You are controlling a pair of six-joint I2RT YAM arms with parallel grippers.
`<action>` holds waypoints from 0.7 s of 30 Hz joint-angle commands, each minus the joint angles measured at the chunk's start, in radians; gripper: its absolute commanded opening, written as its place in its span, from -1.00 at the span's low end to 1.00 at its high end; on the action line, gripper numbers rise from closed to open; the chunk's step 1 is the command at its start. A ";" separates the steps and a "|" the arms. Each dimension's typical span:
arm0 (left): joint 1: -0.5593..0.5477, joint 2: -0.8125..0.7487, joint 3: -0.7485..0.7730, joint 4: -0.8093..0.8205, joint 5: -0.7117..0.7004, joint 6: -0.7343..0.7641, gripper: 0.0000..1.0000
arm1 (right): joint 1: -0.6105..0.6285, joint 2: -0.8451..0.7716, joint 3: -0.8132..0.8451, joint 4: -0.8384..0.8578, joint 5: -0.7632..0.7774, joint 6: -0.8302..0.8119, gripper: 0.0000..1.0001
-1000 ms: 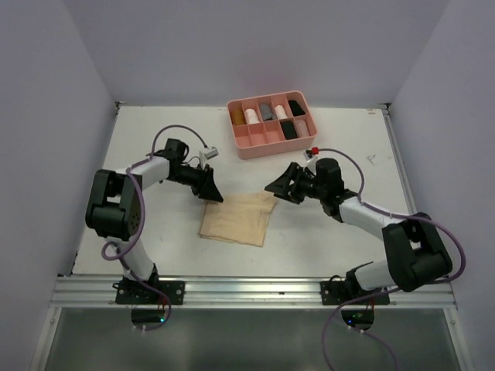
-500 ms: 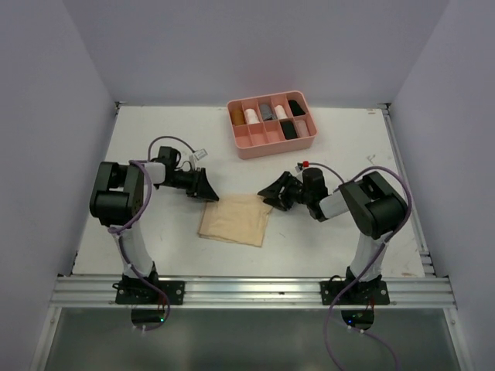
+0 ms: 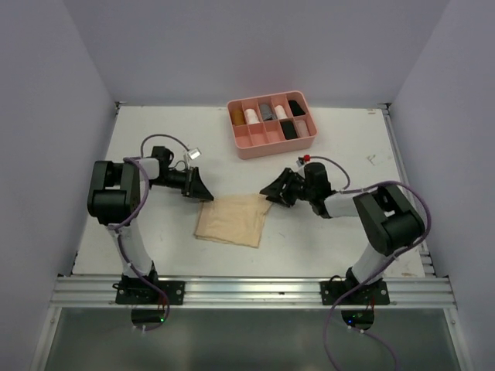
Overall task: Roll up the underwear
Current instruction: Fold the underwear
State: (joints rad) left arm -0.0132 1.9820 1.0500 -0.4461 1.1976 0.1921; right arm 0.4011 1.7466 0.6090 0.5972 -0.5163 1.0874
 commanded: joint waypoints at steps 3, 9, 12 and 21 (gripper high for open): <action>0.002 -0.150 0.056 -0.405 -0.032 0.474 -0.10 | 0.060 -0.193 0.172 -0.299 -0.034 -0.175 -0.07; -0.021 -0.085 -0.005 -0.329 -0.016 0.425 -0.16 | 0.149 -0.086 0.129 -0.149 -0.062 -0.095 -0.31; -0.031 -0.014 0.005 -0.298 -0.053 0.348 -0.17 | 0.159 0.026 0.077 -0.053 -0.062 -0.026 -0.39; -0.062 0.063 0.019 -0.099 -0.230 0.143 -0.18 | 0.116 0.055 -0.021 -0.130 0.028 -0.078 -0.48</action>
State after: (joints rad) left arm -0.0547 2.0102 1.0588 -0.7139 1.1202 0.4015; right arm 0.5461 1.8530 0.6289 0.5816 -0.5743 1.0782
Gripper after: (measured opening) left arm 0.409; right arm 0.262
